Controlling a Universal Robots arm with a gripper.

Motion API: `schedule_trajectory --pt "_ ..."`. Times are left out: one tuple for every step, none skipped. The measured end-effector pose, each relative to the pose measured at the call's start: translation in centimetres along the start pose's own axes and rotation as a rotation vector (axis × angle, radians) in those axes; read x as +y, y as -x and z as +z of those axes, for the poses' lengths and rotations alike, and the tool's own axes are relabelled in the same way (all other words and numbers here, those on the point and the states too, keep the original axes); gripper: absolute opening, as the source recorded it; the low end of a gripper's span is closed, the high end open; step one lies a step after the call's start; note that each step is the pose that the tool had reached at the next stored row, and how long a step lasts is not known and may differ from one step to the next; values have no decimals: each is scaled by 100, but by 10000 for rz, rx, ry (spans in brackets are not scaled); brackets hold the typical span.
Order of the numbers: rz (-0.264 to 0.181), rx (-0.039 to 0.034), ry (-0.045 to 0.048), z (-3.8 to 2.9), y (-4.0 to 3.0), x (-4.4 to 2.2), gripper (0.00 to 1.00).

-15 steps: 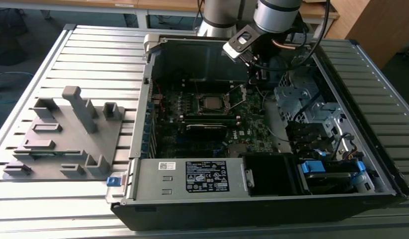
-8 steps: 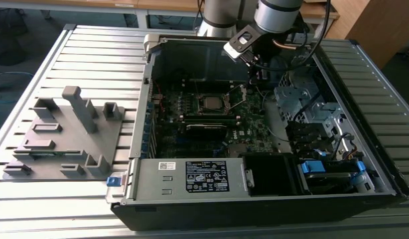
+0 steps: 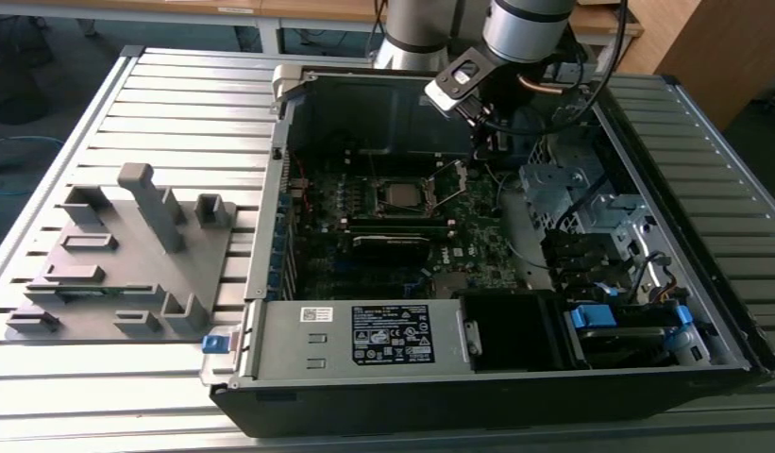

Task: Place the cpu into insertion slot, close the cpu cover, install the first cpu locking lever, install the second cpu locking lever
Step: 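Close the cpu cover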

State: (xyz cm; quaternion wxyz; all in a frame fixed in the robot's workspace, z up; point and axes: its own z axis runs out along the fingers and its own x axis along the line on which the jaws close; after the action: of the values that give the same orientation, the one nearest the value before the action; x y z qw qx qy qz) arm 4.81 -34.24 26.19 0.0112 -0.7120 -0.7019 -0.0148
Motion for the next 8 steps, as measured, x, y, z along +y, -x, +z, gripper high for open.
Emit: schedule_trajectory --pt "1 0 0 1 0 6 10" --pt "1 -1 0 0 0 10 10" --pt "1 -1 0 0 0 10 10" --pt "2 -1 0 0 0 10 10" --pt "2 -1 0 0 0 10 10" --pt "2 -1 0 0 0 11 10" --pt "1 -1 0 0 0 11 10" --pt "2 -1 0 1 0 11 10"
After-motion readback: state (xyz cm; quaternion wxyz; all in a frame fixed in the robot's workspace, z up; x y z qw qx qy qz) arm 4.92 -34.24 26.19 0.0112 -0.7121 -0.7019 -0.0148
